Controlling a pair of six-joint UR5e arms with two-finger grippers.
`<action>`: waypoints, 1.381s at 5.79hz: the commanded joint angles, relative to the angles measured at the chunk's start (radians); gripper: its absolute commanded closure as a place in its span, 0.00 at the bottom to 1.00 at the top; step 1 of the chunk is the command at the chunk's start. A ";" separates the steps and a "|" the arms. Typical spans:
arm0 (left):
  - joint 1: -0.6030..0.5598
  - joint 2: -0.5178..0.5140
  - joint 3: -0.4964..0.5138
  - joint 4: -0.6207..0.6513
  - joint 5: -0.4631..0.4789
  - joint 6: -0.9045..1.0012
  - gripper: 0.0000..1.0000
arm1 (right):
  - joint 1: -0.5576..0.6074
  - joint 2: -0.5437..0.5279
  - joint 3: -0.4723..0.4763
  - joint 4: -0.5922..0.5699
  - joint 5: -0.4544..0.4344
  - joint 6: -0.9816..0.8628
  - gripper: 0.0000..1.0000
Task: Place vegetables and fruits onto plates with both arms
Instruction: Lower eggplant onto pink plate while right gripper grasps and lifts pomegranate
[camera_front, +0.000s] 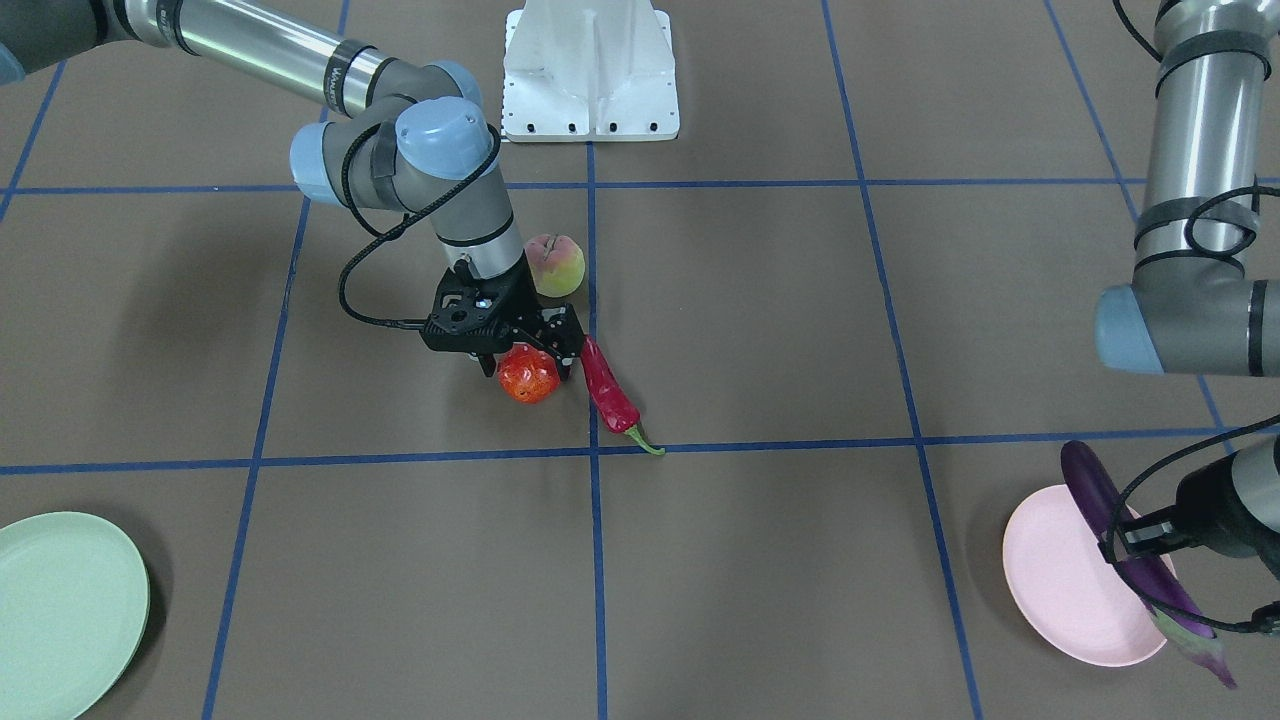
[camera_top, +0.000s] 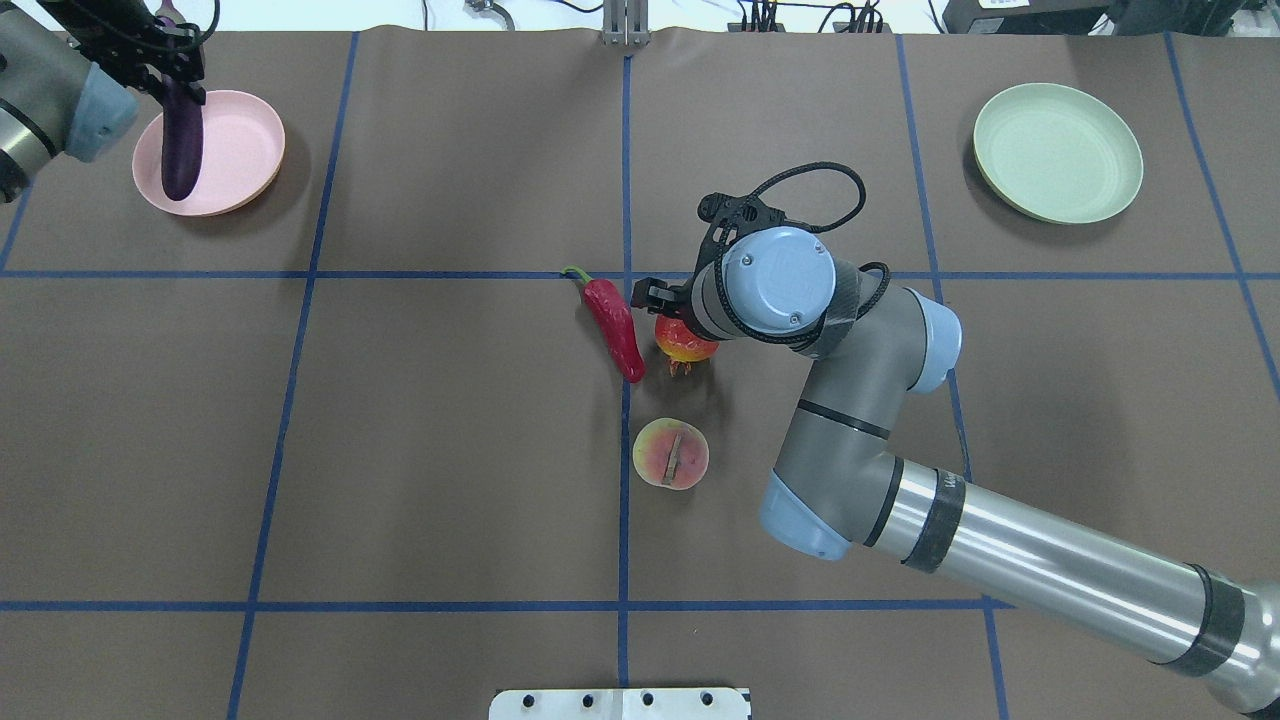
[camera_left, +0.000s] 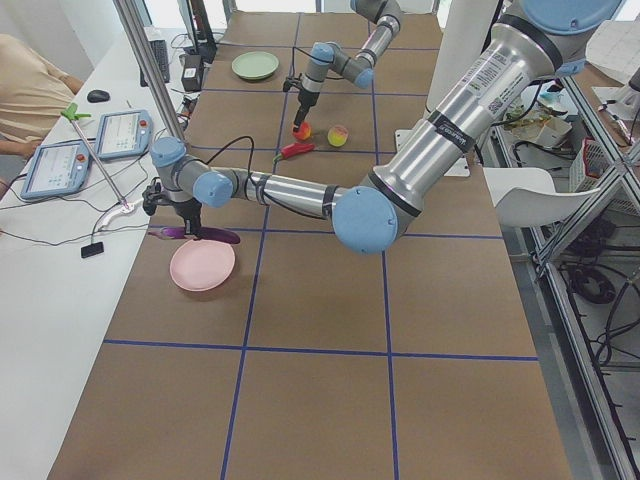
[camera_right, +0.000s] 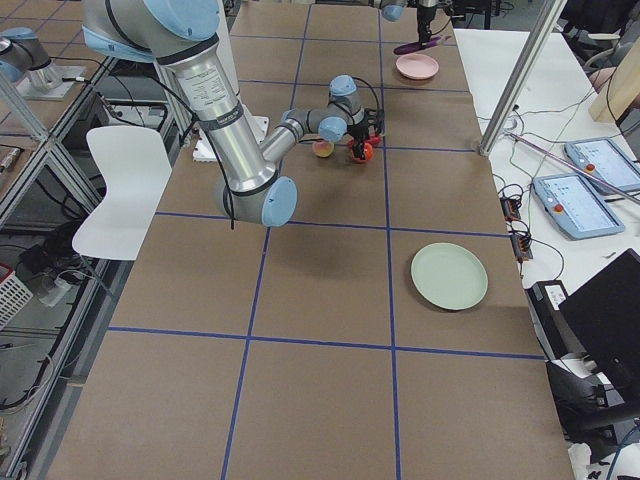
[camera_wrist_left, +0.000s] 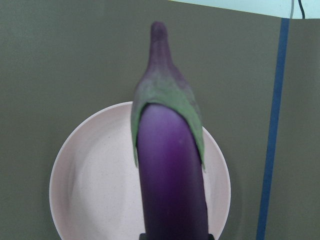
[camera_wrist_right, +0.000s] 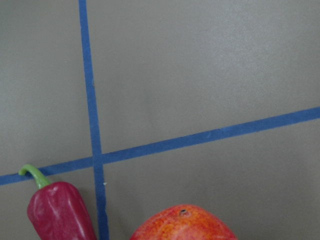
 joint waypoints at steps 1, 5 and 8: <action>0.001 0.005 0.014 0.000 0.002 0.006 1.00 | -0.009 0.000 -0.011 -0.001 -0.004 0.009 0.12; 0.078 -0.052 0.195 -0.014 0.173 -0.007 1.00 | 0.117 -0.005 0.037 -0.013 0.095 -0.006 1.00; 0.079 -0.073 0.218 -0.026 0.173 -0.019 0.00 | 0.460 -0.039 -0.139 -0.005 0.326 -0.375 1.00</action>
